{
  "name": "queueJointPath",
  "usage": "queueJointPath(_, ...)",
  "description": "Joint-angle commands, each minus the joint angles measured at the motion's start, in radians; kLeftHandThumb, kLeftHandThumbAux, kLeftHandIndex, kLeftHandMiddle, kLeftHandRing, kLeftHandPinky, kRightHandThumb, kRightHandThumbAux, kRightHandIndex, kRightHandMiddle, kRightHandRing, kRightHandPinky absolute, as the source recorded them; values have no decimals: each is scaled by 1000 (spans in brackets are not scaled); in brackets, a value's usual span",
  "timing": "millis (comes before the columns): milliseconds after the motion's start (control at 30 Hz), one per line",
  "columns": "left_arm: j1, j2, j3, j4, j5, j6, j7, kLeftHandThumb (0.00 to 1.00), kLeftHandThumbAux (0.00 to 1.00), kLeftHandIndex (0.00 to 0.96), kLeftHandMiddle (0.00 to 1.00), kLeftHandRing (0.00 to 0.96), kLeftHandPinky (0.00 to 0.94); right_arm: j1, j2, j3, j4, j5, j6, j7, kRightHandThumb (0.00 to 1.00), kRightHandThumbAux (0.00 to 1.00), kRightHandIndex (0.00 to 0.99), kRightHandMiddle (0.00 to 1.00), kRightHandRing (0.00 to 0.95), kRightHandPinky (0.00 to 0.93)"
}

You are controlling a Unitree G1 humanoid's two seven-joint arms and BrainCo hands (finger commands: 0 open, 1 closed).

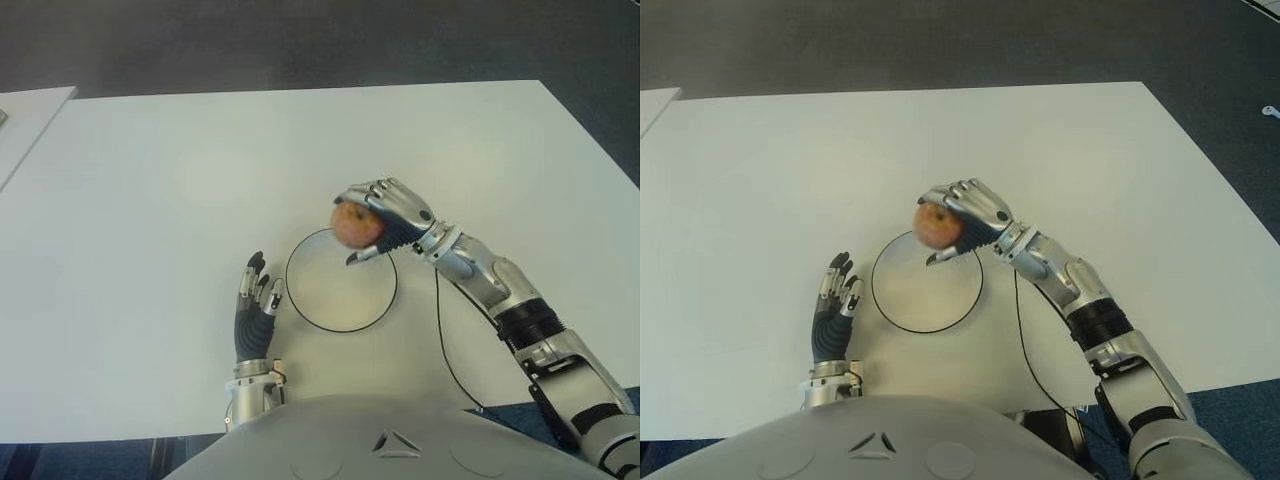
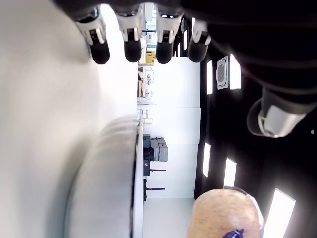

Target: Put the apples into the plate.

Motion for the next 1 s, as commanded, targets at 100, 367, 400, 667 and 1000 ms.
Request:
queueJointPath(100,12,-19,2,25,-7,43,-9,39,438,0,0,0,0,35,15,24,-34,-27,-8,17,716,715,440,876,859,858)
queueJointPath(367,0,-17,7,43,2,32,-4,25,444,0,0,0,0,43,16,51,-10,-55,-75,-29,722,711,441,899,877,897)
queueJointPath(400,0,-18,7,43,3,33,-3,25,444,0,0,0,0,44,15,53,-11,-62,-82,-33,722,711,441,900,878,897)
queueJointPath(667,1,-21,4,34,4,39,-2,29,441,0,0,0,0,65,9,69,-31,-101,-112,-44,728,707,442,881,866,879)
queueJointPath(1000,9,-31,8,19,9,61,14,39,433,0,0,0,10,101,15,87,-21,-122,-115,-65,727,707,443,841,843,813)
